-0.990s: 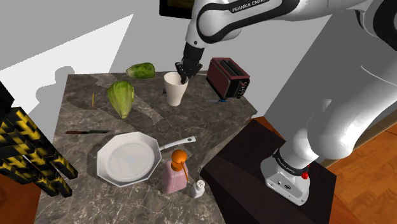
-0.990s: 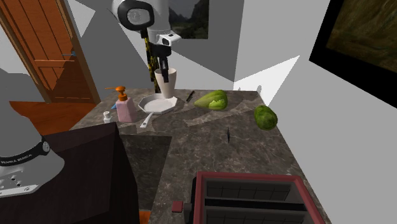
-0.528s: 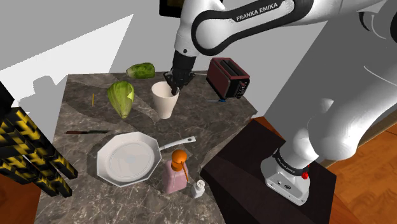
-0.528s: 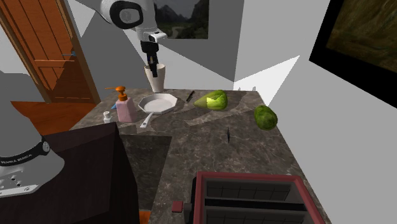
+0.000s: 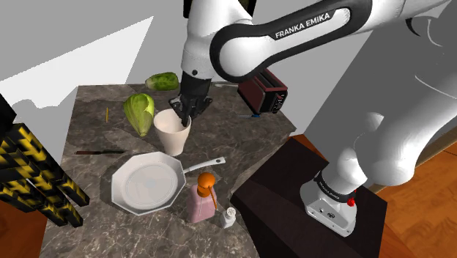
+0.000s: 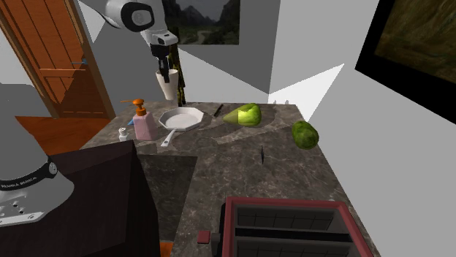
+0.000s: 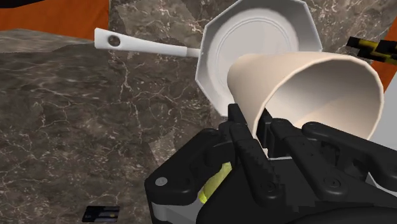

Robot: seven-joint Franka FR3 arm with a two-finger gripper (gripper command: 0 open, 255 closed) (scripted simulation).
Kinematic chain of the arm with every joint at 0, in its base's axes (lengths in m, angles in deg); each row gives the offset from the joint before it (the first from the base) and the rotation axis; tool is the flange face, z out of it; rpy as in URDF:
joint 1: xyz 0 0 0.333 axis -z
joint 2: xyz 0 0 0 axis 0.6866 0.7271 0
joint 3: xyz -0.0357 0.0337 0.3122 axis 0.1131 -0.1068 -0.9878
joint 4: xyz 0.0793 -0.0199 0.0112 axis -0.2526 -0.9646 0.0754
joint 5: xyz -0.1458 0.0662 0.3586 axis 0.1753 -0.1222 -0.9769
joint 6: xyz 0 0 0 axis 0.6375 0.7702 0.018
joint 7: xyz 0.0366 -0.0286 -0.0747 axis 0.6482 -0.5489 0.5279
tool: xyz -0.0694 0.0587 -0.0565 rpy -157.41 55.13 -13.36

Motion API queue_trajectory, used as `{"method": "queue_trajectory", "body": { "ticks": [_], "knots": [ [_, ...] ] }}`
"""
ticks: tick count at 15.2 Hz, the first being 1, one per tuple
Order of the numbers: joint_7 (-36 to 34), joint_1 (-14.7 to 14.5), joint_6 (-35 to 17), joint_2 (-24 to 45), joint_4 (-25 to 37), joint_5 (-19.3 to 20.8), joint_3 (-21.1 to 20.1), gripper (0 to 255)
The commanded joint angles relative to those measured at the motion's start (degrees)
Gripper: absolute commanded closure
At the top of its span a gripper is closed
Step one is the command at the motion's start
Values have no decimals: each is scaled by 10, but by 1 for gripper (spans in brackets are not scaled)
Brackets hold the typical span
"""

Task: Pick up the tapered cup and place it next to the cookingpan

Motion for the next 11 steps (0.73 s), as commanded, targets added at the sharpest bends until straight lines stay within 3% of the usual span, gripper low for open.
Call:
{"method": "queue_trajectory", "body": {
  "ticks": [1, 11],
  "knots": [
    [-34, -15, 0, 8, 10, 6, -15, 255],
    [-193, -88, 11, 87, 104, 57, -73, 255]
  ]
}}
